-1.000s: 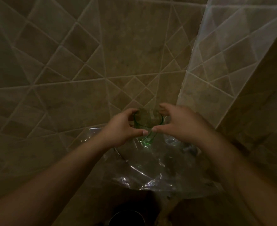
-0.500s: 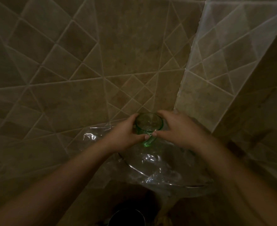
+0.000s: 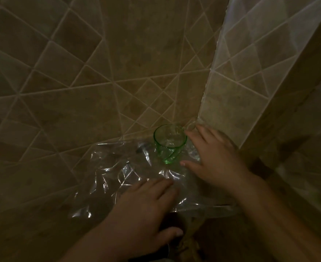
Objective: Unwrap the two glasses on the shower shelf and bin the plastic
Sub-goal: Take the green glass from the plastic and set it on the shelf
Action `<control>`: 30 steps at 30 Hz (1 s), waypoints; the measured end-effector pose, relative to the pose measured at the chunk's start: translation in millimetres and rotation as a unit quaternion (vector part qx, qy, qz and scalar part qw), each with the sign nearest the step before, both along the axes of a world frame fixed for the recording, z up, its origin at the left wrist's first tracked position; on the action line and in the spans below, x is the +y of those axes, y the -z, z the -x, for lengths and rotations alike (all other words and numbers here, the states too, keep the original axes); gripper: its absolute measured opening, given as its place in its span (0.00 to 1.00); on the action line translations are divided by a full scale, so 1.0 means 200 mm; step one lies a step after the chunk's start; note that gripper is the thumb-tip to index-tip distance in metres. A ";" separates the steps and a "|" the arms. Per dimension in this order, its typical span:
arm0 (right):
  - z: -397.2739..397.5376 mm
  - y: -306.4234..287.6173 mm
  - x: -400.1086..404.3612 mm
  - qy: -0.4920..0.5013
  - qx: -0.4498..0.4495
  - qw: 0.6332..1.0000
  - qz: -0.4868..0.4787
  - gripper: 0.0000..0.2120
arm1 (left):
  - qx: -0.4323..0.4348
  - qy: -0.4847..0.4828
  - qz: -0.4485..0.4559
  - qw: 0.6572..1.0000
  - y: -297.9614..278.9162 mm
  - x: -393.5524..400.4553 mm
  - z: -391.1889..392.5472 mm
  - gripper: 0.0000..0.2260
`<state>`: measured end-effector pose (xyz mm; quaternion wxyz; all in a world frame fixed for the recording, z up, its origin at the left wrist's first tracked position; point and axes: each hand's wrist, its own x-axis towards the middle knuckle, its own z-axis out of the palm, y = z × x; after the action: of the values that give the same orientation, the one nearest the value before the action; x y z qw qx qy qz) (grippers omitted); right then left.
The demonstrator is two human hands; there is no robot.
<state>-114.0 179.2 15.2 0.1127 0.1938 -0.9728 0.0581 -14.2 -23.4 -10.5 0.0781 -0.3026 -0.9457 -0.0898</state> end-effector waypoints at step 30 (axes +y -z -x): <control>0.05 -0.03 -0.08 -0.070 0.030 0.997 -0.021 0.12 | -0.048 0.020 0.012 0.999 -0.16 -0.12 -0.26 0.23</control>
<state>-124.7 162.9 22.1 0.1337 0.2651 -0.9541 0.0393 37.8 -47.9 21.9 0.0272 -0.3176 -0.9431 -0.0944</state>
